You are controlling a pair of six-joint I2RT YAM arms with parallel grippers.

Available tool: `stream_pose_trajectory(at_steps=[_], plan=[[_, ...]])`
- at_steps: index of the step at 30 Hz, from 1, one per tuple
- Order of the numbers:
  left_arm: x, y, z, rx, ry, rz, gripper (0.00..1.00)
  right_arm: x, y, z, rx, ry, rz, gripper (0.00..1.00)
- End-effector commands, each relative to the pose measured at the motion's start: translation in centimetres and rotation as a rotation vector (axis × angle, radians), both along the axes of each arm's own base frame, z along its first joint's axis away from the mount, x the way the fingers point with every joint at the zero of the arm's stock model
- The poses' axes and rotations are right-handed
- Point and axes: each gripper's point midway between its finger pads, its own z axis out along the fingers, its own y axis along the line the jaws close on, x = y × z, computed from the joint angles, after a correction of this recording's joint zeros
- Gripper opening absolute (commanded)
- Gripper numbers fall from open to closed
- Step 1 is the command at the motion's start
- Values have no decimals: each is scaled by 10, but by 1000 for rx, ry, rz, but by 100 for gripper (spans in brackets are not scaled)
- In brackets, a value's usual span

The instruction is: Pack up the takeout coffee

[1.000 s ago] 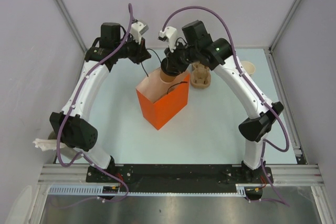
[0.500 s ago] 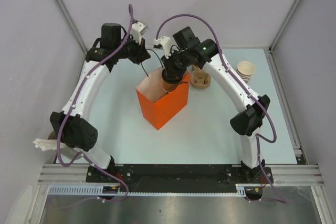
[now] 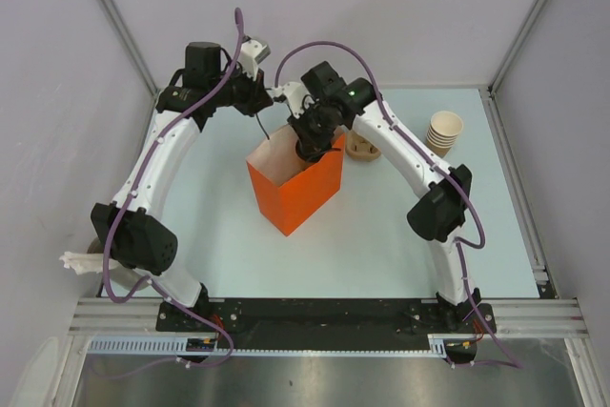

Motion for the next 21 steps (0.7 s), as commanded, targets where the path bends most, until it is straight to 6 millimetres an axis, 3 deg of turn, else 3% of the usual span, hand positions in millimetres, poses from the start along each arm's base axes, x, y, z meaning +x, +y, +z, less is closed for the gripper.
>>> stream_pose_trajectory(at_steps=[1, 6, 11, 21], plan=[[-6, 1, 24, -18, -63, 22, 11, 2, 1, -8, -17, -22, 1, 0], [0, 8, 21, -1, -60, 74, 8, 1, -2, -25, -49, -11, 2, 0], [10, 20, 18, 33, -62, 163, 0, -1, -1, -30, -51, -6, 10, 0], [29, 43, 6, 97, -55, 312, 0, -5, -2, -38, -60, 9, 18, 0]])
